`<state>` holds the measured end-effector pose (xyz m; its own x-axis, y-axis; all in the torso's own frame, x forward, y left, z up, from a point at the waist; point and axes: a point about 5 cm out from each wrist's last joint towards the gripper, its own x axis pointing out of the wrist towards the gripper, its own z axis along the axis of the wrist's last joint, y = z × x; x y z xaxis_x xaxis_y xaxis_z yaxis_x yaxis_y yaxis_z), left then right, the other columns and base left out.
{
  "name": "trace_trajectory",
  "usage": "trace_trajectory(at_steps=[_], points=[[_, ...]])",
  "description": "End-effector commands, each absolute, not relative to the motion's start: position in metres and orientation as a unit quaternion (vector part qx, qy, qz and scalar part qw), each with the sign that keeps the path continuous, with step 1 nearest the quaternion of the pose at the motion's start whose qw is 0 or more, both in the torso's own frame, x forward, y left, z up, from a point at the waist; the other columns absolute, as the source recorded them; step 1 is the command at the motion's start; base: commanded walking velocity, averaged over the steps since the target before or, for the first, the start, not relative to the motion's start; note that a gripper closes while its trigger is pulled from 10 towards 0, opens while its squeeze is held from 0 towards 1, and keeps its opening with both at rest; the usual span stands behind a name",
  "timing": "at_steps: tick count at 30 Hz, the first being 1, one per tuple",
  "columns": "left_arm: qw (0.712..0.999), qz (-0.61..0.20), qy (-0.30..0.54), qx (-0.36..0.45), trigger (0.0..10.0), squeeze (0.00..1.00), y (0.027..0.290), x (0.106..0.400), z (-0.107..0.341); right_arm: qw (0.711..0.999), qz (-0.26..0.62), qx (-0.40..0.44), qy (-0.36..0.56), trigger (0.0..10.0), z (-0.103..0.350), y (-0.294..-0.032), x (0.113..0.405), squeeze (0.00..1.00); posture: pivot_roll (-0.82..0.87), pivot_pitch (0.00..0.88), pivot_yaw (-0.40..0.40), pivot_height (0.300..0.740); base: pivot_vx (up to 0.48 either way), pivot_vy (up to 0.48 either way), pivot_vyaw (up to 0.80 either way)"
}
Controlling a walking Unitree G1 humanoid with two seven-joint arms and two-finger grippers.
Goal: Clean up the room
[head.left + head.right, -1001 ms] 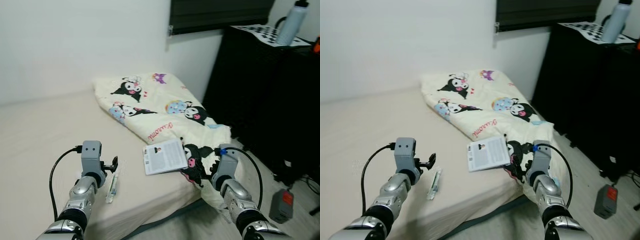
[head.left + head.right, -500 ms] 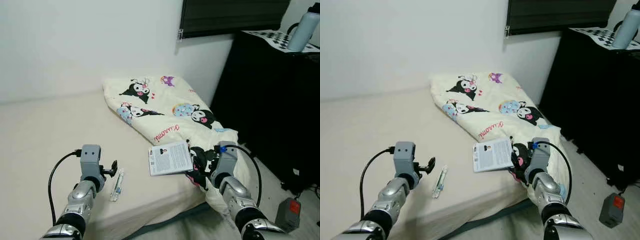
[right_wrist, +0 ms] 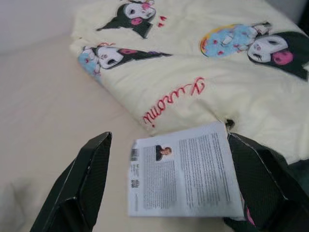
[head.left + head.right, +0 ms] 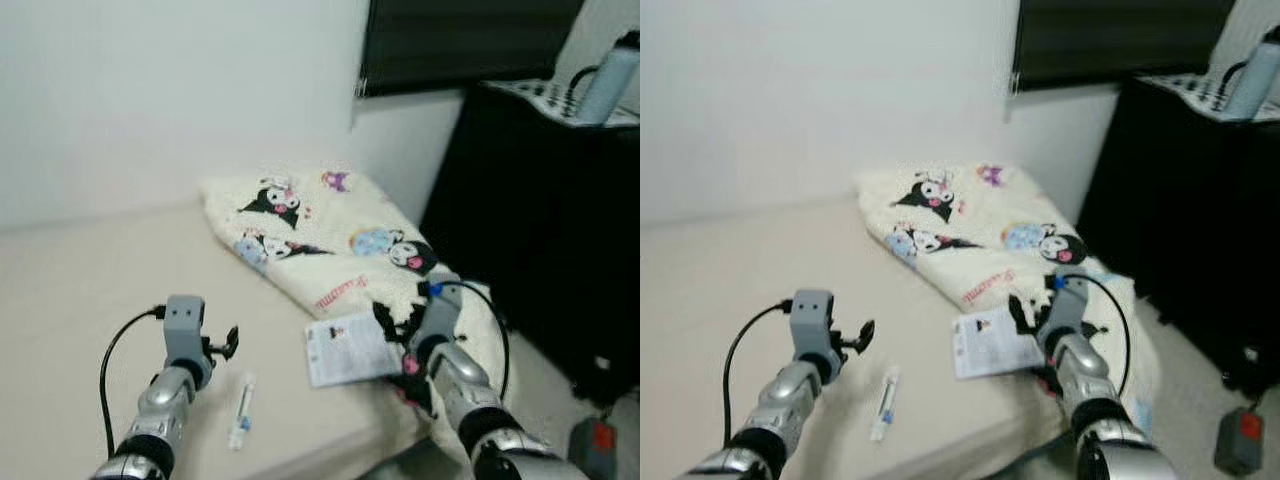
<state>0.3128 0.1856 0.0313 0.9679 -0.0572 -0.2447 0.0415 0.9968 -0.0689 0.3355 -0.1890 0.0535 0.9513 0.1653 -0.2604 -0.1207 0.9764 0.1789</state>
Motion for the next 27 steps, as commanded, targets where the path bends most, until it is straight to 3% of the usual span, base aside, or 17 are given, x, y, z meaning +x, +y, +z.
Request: trace_trajectory(at_steps=[1,16,23,27], points=[[0.99,-0.013,0.136,-0.03,10.0,0.0,0.187,0.311,0.028,0.983,0.076,0.073,0.152,10.0,0.051,-0.191,0.334,0.0,-0.06,0.0,-0.031,0.74,0.0,0.0,0.0],[0.973,0.052,0.222,0.022,10.0,0.0,0.209,0.289,0.002,0.979,0.088,0.066,0.174,10.0,0.044,-0.191,0.329,0.0,-0.06,0.0,-0.037,0.695,0.0,0.0,0.0],[0.974,-0.007,0.224,-0.036,10.0,0.0,0.176,0.296,0.001,0.978,0.091,0.07,0.172,10.0,0.046,-0.19,0.331,0.0,-0.06,0.0,-0.039,0.67,0.0,0.0,0.0],[0.971,-0.084,0.218,-0.054,10.0,0.0,0.148,0.301,0.006,0.979,0.086,0.066,0.172,10.0,0.047,-0.191,0.332,0.0,-0.07,0.0,-0.036,0.655,0.0,0.0,0.0]])
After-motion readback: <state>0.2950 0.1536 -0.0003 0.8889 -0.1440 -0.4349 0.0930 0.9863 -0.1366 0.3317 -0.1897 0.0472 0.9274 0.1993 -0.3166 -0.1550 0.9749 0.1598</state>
